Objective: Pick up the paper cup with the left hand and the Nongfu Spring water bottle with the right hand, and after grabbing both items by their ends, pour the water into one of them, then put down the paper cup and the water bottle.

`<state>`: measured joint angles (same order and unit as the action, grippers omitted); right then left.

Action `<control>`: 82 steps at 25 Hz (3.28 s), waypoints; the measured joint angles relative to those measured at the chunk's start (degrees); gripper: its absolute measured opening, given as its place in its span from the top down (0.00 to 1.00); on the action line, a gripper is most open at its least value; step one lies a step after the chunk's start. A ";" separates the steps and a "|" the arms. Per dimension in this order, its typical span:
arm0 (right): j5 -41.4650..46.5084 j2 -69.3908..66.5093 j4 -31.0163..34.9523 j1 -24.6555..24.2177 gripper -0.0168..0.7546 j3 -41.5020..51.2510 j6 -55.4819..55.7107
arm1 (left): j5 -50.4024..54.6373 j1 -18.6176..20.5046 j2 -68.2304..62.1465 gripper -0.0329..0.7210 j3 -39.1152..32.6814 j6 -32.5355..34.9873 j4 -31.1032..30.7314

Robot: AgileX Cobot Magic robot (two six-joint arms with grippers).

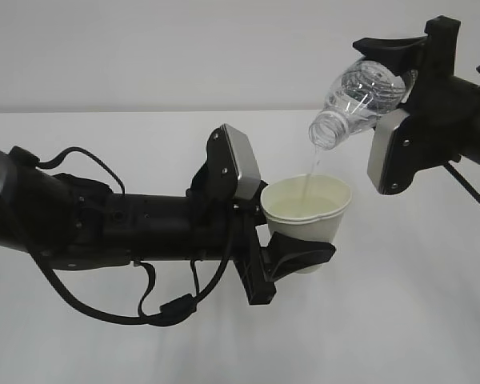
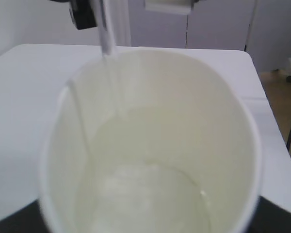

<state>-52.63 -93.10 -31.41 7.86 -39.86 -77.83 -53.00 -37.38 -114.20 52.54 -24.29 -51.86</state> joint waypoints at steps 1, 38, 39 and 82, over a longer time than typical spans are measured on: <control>0.00 0.00 0.00 0.00 0.35 0.00 0.00 | 0.00 0.00 0.00 0.39 0.00 0.00 0.00; -0.71 0.00 0.00 0.00 0.35 0.00 16.06 | 0.19 0.00 0.00 0.39 0.00 0.00 0.99; -0.82 0.00 0.12 0.00 0.35 0.00 16.63 | 0.19 0.00 0.00 0.39 0.00 0.00 1.02; -7.93 0.52 21.13 0.00 0.35 5.92 43.56 | 2.52 0.00 0.00 0.39 0.00 0.00 4.51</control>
<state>-60.56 -92.58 -10.28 7.86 -33.94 -34.27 -50.48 -37.38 -114.20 52.54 -24.29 -47.35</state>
